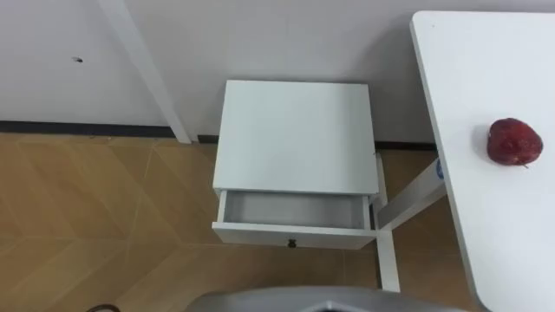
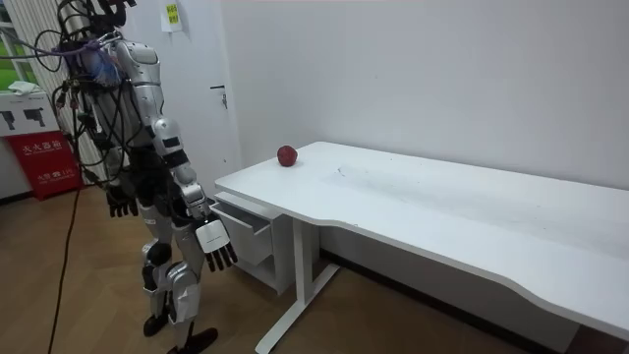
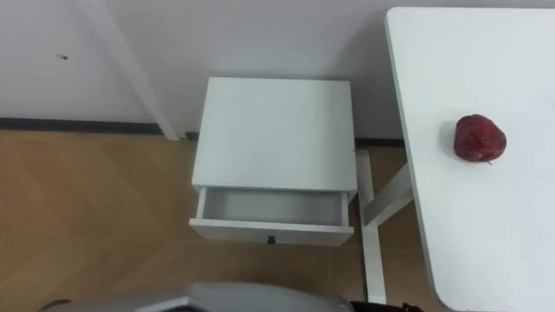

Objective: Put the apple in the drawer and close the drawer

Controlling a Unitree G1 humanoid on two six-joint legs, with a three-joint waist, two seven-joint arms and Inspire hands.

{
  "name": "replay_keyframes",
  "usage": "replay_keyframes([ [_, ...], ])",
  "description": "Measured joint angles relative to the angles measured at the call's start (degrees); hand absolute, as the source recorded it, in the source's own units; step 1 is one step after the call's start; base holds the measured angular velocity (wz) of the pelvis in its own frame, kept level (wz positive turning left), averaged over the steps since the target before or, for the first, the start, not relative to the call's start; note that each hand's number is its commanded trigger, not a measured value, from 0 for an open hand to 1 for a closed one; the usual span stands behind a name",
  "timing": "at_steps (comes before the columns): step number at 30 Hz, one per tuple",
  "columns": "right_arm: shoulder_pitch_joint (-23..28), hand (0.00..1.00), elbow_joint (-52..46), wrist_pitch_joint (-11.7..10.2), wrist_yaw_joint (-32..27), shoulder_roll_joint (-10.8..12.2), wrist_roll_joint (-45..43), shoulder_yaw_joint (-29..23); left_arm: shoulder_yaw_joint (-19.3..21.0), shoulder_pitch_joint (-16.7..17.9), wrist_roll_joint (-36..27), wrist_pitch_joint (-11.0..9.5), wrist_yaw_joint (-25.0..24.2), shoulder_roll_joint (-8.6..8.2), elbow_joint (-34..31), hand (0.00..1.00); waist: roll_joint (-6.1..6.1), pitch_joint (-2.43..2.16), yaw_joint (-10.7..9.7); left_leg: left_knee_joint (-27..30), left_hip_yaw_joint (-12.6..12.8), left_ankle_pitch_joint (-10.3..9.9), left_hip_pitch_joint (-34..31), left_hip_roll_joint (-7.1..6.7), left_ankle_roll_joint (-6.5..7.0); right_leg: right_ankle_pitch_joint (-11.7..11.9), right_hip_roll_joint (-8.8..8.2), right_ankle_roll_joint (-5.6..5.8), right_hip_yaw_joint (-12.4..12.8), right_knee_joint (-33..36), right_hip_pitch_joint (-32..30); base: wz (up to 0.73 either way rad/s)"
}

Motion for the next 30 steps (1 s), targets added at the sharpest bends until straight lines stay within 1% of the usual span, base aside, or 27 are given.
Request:
replay_keyframes([
  [6, -0.04, 0.00, 0.03, 0.00, -0.69, 0.07, 0.91, 0.00, -0.06, -0.01, -0.62, -0.03, 0.23, -0.02, 0.10, 0.00, 0.29, 0.03, -0.05, 0.04, -0.12, -0.02, 0.01, 0.18, -0.02, 0.24, 0.09, -0.06, -0.16, 0.12, 0.09, 0.00],
  [9, 0.00, 0.00, 0.02, -0.13, -0.84, 0.07, 4.54, -0.06, -0.06, -0.10, -0.70, -0.39, 0.40, -0.02, 0.10, 0.00, 0.52, 0.03, -0.11, 0.06, 0.05, -0.02, -0.18, 0.18, -0.02, 0.32, 0.17, -0.10, -0.12, 0.11, 0.21, 0.00],
  [10, 0.08, 0.00, 0.02, -0.15, -0.85, 0.08, 6.18, -0.10, -0.06, -0.12, -0.74, -0.74, 0.43, -0.07, 0.10, 0.00, 0.63, 0.04, -0.13, 0.02, 0.16, -0.02, -0.09, 0.19, -0.02, 0.33, 0.23, -0.10, 0.08, 0.13, 0.24, 0.00],
  [12, 0.12, 0.00, 0.02, -0.17, -0.87, 0.08, 8.91, -0.16, -0.06, -0.11, -0.74, -0.80, 0.43, -0.19, 0.08, 0.00, 0.84, 0.08, -0.11, -0.19, 0.20, -0.04, 0.13, 0.23, -0.05, 0.36, 0.34, -0.11, 0.80, 0.11, 0.26, -0.06],
  [14, 0.63, 0.00, 0.02, -0.28, -1.05, 0.48, 12.89, -2.96, 0.21, -0.08, -0.75, -0.86, 0.44, -0.15, 0.09, 0.00, 0.91, 0.09, -0.44, -0.33, 0.17, -0.05, 0.50, 0.23, -0.07, 0.39, 0.36, -0.11, 0.74, 0.02, 0.58, -0.02],
  [15, 1.01, 0.00, -0.14, -0.35, -1.22, 0.63, 16.05, -5.22, 1.28, -0.10, -0.74, -1.16, 0.44, -0.20, 0.07, 0.00, 0.96, 0.07, -0.57, -0.29, 0.18, -0.06, 0.53, 0.22, -0.09, 0.39, 0.36, -0.11, 0.55, 0.04, 0.62, 0.00],
  [16, 1.17, 0.00, -0.16, -0.44, -1.48, 0.68, 19.52, -7.73, 2.18, 0.00, -0.76, -1.90, 0.64, -0.18, 0.00, 0.00, 0.96, 0.09, -0.97, -0.32, 0.25, -0.06, 0.50, 0.20, -0.09, 0.39, 0.36, -0.11, 0.54, 0.05, 0.57, 0.00],
  [17, 1.16, 0.00, -0.15, -0.52, -1.76, 0.68, 21.73, -9.03, 2.33, 0.17, -0.82, -2.16, 1.09, -0.17, 0.00, 0.00, 0.91, 0.08, -1.43, -0.34, 0.29, -0.06, 0.50, 0.19, -0.09, 0.39, 0.34, -0.11, 0.48, 0.05, 0.56, 0.00],
  [18, 1.23, 0.00, -0.20, -0.87, -2.27, 0.67, 26.39, -11.34, 2.53, 0.51, -1.06, -2.32, 1.79, -0.13, -0.01, 0.00, 0.91, 0.07, -2.27, -0.36, 0.45, -0.06, 0.51, 0.18, -0.09, 0.39, 0.34, -0.11, 0.47, 0.03, 0.56, 0.00],
  [19, 1.24, 0.00, -0.41, -0.90, -2.93, 0.65, 30.57, -13.62, 2.54, 0.71, -1.97, -2.40, 2.46, -0.10, 0.04, 0.00, 0.86, 0.06, -3.08, -0.47, 0.61, -0.06, 0.53, 0.19, -0.09, 0.38, 0.33, -0.11, 0.58, 0.01, 0.51, -0.04],
  [20, 1.25, 0.00, -0.64, -0.90, -3.26, 0.65, 32.04, -14.57, 2.54, 0.84, -2.02, -2.41, 2.61, -0.09, 0.07, 0.00, 0.84, 0.04, -3.46, -0.60, 0.69, -0.06, 0.58, 0.19, -0.09, 0.38, 0.33, -0.11, 0.67, 0.01, 0.48, -0.12],
  [22, 1.16, 0.00, -1.45, -1.03, -5.04, 0.62, 36.58, -19.02, 2.64, 1.07, -3.12, -2.47, 2.80, -0.04, 0.19, 0.00, 0.79, -0.04, -4.27, -0.88, 1.46, -0.05, 1.01, 0.24, -0.08, 0.39, 0.37, -0.11, 1.38, 0.09, 0.58, -0.15],
  [23, 1.16, 0.00, -1.63, -1.15, -5.62, 0.63, 38.03, -20.14, 2.68, 1.11, -3.13, -2.49, 2.81, -0.02, 0.20, 0.00, 0.78, -0.03, -4.70, -0.90, 1.46, -0.05, 1.13, 0.22, -0.08, 0.39, 0.36, -0.11, 1.46, 0.10, 0.63, -0.12],
  [24, 1.30, 0.00, -2.56, -1.29, -6.90, 0.63, 41.79, -22.45, 2.81, 1.19, -3.08, -2.57, 2.78, -0.02, 0.20, 0.00, 0.67, -0.10, -4.94, -1.04, 1.76, -0.06, 1.54, 0.24, -0.08, 0.38, 0.37, -0.10, 2.02, 0.15, 0.58, -0.15],
  [25, 1.28, 0.00, -3.42, -1.65, -8.07, 0.63, 45.18, -24.79, 3.62, 1.23, -3.08, -2.85, 2.67, -0.03, 0.19, 0.00, 0.67, -0.11, -5.29, -1.23, 1.87, -0.06, 1.68, 0.25, -0.09, 0.38, 0.41, -0.10, 2.48, 0.15, 0.46, -0.14],
  [26, 1.22, 0.00, -3.75, -2.03, -8.76, 0.63, 46.71, -25.76, 3.96, 1.22, -3.08, -2.91, 2.68, 0.00, 0.10, 0.00, 0.66, -0.09, -5.64, -1.27, 1.88, -0.06, 1.62, 0.25, -0.09, 0.38, 0.41, -0.09, 2.50, 0.17, 0.38, -0.09],
  [27, 1.00, 0.00, -4.36, -2.86, -10.12, 0.59, 49.58, -27.53, 4.15, 1.22, -3.09, -3.01, 2.68, 0.16, 0.00, 0.00, 0.45, -0.17, -6.33, -1.29, 1.91, -0.06, 1.59, 0.24, -0.08, 0.38, 0.41, -0.09, 2.47, 0.22, 0.28, -0.03],
  [28, 1.04, 0.00, -5.39, -3.52, -11.78, 0.59, 52.48, -29.20, 4.37, 1.18, -3.08, -3.04, 2.68, 0.30, -0.02, 0.00, 0.33, -0.29, -6.47, -1.35, 2.02, -0.06, 1.58, 0.24, -0.08, 0.38, 0.44, -0.08, 2.52, 0.23, 0.16, -0.04],
  [29, 1.13, 0.00, -5.98, -3.71, -12.45, 0.58, 53.70, -30.01, 4.40, 1.18, -3.08, -3.03, 2.68, 0.39, -0.11, 0.00, 0.25, -0.33, -6.61, -1.35, 2.07, -0.06, 1.59, 0.24, -0.08, 0.38, 0.44, -0.08, 2.57, 0.24, 0.15, -0.03],
  [30, 1.32, 0.00, -7.22, -4.09, -14.09, 0.54, 55.68, -31.90, 4.42, 1.27, -3.08, -3.03, 2.68, 0.55, -0.56, 0.00, 0.08, -0.38, -6.93, -1.35, 2.31, -0.06, 1.58, 0.24, -0.08, 0.37, 0.44, -0.06, 2.60, 0.26, 0.10, 0.00],
])
